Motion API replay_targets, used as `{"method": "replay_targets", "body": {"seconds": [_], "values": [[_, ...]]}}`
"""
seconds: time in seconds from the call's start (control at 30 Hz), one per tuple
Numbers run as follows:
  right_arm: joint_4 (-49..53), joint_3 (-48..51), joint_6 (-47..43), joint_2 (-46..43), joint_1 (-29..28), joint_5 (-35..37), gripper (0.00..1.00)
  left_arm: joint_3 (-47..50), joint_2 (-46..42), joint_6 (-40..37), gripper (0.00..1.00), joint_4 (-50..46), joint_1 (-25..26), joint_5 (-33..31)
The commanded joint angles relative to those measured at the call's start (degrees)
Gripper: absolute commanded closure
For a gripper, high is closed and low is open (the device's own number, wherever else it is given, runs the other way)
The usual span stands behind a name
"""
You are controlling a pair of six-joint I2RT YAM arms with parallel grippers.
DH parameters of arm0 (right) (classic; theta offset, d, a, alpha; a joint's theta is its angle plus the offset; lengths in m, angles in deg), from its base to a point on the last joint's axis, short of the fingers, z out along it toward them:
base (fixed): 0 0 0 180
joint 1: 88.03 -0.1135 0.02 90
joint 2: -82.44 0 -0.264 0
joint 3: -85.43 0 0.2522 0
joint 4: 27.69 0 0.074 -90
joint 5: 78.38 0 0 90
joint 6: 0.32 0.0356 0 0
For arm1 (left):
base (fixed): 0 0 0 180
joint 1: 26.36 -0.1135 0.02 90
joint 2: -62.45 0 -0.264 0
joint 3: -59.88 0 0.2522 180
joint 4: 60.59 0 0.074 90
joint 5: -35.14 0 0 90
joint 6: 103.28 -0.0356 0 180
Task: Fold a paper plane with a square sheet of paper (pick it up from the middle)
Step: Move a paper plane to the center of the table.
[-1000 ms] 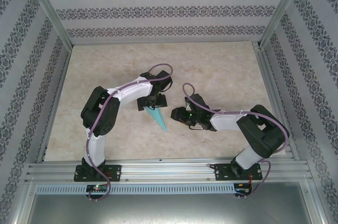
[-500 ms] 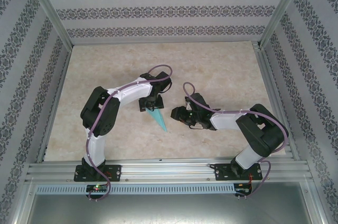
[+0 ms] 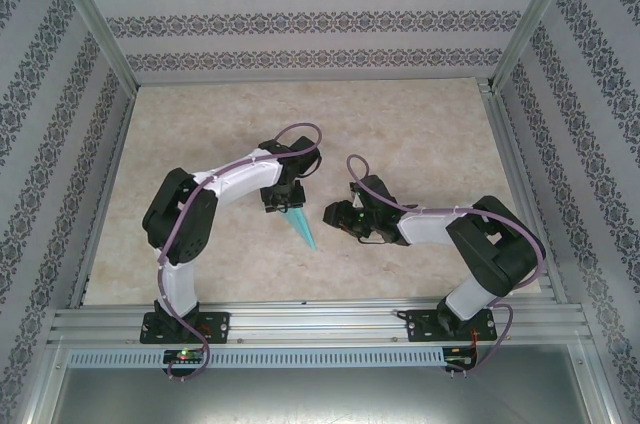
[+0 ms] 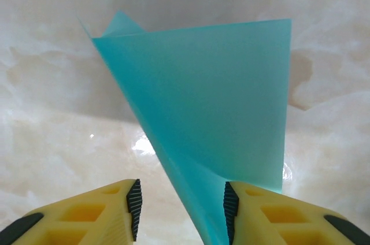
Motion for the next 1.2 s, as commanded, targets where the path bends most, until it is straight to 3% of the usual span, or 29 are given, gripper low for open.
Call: {"method": "replay_targets", "body": {"seconds": [0.0, 0.37, 0.53, 0.6, 0.8, 0.97, 1.17], "values": [[-2.48, -1.7, -0.16, 3.41, -0.28, -2.36, 0.52, 1.18, -2.61, 0.51, 0.57, 0.88, -0.04, -0.5], [-2.78, -2.57, -0.58, 4.18, 0.71, -3.99, 0.51, 4.19, -4.11, 0.42, 0.67, 4.08, -1.2, 1.96], [-3.07, -5.01, -1.1, 6.16, 0.66, -7.23, 0.51, 5.81, -5.2, 0.34, 0.65, 5.79, -1.71, 2.62], [-3.13, -5.44, -1.06, 6.53, 0.6, -7.34, 0.51, 6.81, -6.12, -0.07, 0.71, 7.56, -1.89, 3.67], [-3.1, -9.75, -2.75, 9.02, -1.07, -12.18, 0.51, 8.82, -7.62, 0.5, 0.71, 8.07, -2.76, 2.82], [-1.04, -13.49, -5.21, 11.11, -2.5, -13.54, 0.51, 11.85, -10.26, 0.94, 0.81, 10.6, -3.09, 2.95], [2.06, -16.38, -6.72, 13.55, -3.1, -12.69, 0.51, 13.66, -10.85, 0.76, 0.85, 11.48, -3.2, 3.62]]}}
